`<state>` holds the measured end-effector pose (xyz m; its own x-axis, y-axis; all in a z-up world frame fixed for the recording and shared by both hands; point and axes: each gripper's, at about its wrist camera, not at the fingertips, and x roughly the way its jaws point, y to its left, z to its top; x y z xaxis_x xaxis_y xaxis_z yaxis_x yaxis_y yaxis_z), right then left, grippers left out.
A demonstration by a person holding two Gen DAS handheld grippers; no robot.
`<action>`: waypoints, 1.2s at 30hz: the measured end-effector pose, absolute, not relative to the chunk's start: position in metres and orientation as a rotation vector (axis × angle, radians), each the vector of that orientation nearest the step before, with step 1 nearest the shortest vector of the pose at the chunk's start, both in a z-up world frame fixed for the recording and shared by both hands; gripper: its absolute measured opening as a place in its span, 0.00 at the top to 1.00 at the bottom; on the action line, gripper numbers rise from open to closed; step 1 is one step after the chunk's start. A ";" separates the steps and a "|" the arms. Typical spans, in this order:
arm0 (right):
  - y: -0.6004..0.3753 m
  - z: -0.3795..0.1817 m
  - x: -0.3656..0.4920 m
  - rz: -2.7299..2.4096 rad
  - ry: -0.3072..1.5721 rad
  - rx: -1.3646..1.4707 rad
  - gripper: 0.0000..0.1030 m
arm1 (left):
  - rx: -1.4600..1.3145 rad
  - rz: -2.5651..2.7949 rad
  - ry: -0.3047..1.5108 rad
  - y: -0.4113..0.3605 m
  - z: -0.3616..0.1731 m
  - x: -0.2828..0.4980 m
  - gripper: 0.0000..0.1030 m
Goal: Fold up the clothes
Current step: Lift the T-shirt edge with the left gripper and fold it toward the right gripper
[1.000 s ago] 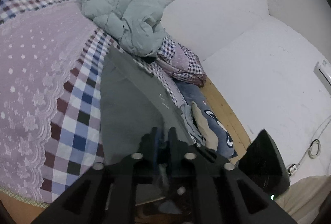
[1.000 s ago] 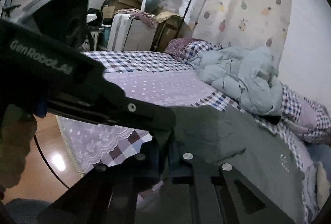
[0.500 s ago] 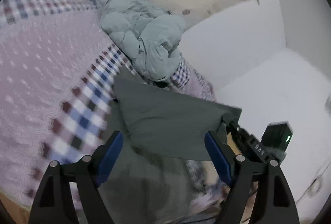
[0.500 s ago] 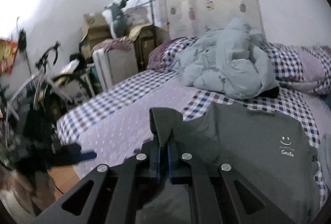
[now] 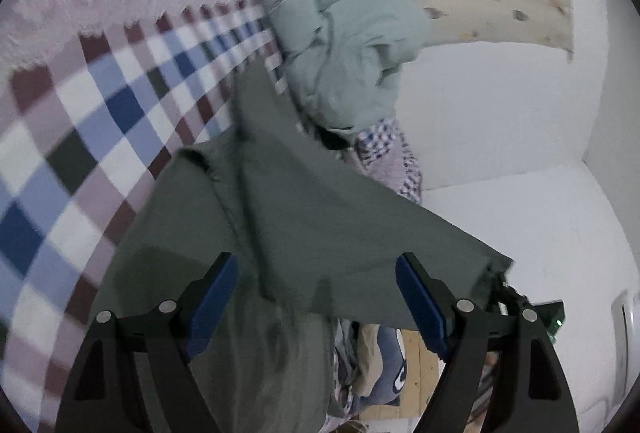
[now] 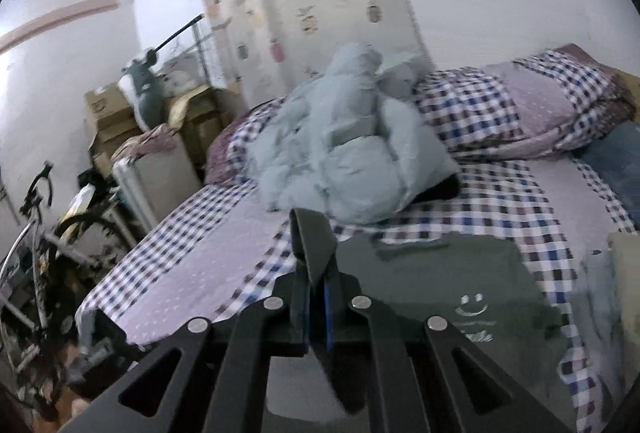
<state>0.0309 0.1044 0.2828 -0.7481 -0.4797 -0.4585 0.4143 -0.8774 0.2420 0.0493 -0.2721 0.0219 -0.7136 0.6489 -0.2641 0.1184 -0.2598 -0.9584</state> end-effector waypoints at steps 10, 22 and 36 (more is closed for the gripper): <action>0.173 0.282 -0.046 -2.697 -0.269 0.702 0.97 | -1.068 2.123 -1.582 -0.261 -0.001 -0.019 0.19; 0.221 0.237 -0.094 -2.764 -0.271 0.788 0.97 | -1.413 2.382 -1.266 -0.228 0.010 -0.054 0.19; 0.239 0.200 -0.098 -2.756 -0.303 0.861 0.97 | -1.190 2.257 -1.781 -0.267 -0.022 -0.045 0.95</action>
<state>-0.0982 0.2392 0.2003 -0.7981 -0.2853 -0.5307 0.1632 -0.9502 0.2655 -0.0448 -0.2666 -0.0216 -0.7073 0.4590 -0.5377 0.4163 -0.3444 -0.8415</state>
